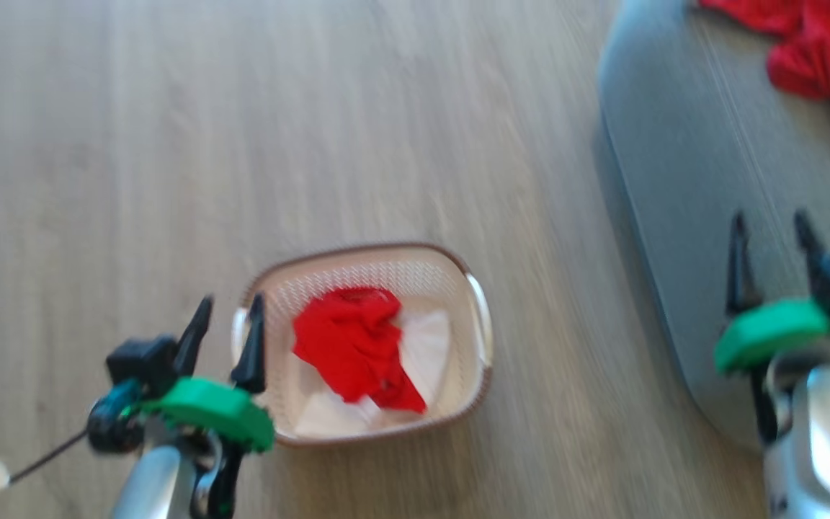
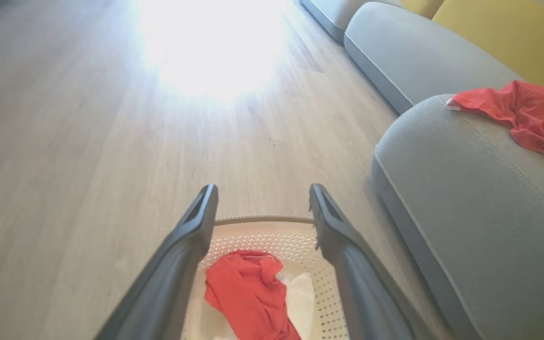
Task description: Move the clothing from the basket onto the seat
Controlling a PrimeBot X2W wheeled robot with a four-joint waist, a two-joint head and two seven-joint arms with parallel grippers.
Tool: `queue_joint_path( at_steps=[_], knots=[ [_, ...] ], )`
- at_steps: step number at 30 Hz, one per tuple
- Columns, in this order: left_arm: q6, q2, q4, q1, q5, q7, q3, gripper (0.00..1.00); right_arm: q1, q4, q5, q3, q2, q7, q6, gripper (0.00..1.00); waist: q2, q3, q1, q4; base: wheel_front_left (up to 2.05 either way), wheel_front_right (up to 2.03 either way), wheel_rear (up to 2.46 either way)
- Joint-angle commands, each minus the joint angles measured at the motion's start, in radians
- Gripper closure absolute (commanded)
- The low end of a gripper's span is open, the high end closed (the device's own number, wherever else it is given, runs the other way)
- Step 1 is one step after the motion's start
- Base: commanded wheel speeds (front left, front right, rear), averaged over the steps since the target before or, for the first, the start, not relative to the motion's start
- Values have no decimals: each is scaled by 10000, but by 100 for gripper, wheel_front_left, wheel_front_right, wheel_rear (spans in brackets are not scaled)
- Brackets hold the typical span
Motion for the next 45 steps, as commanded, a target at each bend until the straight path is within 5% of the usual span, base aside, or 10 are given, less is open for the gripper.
queue_joint_path(
  at_steps=[1, 17, 45],
  knots=[
    [-19, 4, -153, 141, 242, -124, 692, 0, 452, -641, 20, 462, 6, -90, -4, 0, -1, -1174, 2, 1020, 0, 0, 0],
    [-301, -207, -83, 1056, 1194, -125, 1904, 0, 2406, -363, 447, 1842, 110, -91, -4, 0, -1, -2407, 2, 1510, 0, 0, 0],
    [-173, -215, -291, 1023, 837, -126, 1367, 0, 2203, -633, 265, 1884, 112, -91, -4, 0, -1, -2241, 2, 1271, 0, 0, 0]
  ],
)
